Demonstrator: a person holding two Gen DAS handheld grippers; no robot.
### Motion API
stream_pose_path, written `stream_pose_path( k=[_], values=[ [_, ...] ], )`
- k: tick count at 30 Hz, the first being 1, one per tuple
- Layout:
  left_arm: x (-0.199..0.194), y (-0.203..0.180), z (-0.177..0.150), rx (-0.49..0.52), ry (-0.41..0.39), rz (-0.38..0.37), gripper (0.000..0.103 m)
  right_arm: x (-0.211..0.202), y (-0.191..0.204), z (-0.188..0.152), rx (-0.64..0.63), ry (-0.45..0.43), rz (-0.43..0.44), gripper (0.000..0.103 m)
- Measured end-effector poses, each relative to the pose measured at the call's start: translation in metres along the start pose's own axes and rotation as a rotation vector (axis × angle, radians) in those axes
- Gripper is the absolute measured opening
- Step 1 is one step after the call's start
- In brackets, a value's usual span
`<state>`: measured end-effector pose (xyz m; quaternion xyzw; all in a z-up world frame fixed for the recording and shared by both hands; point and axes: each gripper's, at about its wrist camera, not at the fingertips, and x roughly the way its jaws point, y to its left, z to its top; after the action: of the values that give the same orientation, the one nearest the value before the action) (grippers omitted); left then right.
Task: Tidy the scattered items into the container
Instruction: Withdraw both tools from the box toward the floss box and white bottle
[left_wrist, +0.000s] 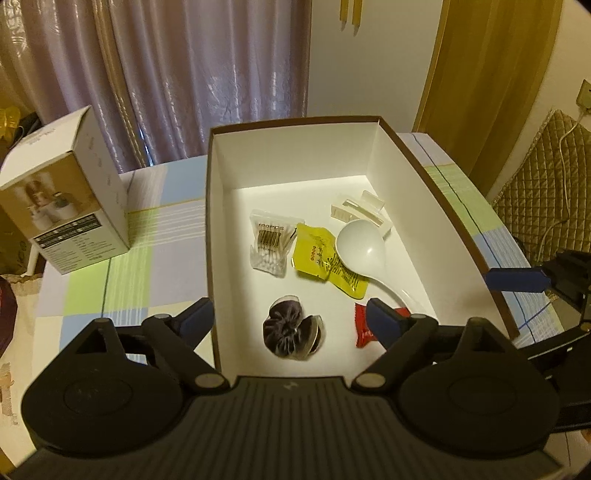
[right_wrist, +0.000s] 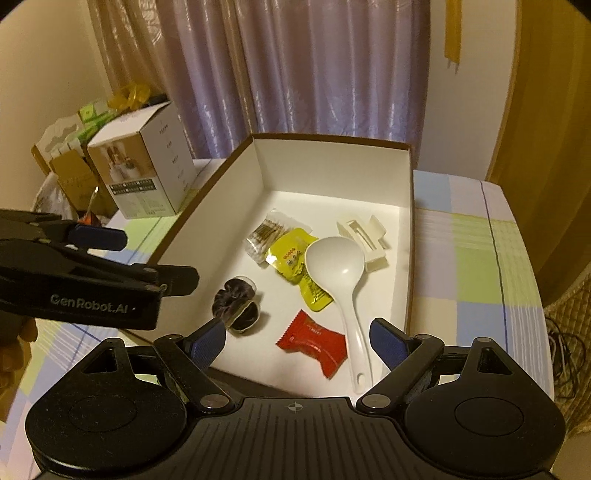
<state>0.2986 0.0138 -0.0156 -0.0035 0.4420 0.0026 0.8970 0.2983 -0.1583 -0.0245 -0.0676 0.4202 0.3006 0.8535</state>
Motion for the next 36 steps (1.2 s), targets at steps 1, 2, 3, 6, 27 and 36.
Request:
stream_pose_path(
  k=[1, 2, 3, 6, 27, 36],
  values=[
    [-0.005, -0.001, -0.002, 0.004, -0.005, 0.003, 0.087, -0.004, 0.001, -0.002, 0.009, -0.008, -0.001, 0.09],
    [-0.009, -0.002, -0.003, 0.007, -0.012, 0.009, 0.087, -0.008, 0.001, -0.004, 0.017, -0.015, -0.002, 0.09],
    [-0.014, -0.002, -0.005, 0.012, -0.02, 0.015, 0.088, -0.012, 0.001, -0.006, 0.024, -0.022, -0.003, 0.09],
    [-0.028, -0.003, -0.012, 0.022, -0.042, 0.024, 0.089, -0.023, 0.001, -0.012, 0.047, -0.033, -0.008, 0.09],
    [-0.089, 0.003, -0.06, 0.018, -0.095, 0.055, 0.097, -0.068, 0.013, -0.064, 0.106, -0.036, -0.005, 0.091],
    [-0.102, 0.019, -0.094, 0.004, -0.085, 0.017, 0.098, -0.081, 0.011, -0.106, 0.108, -0.027, 0.013, 0.091]
  ],
)
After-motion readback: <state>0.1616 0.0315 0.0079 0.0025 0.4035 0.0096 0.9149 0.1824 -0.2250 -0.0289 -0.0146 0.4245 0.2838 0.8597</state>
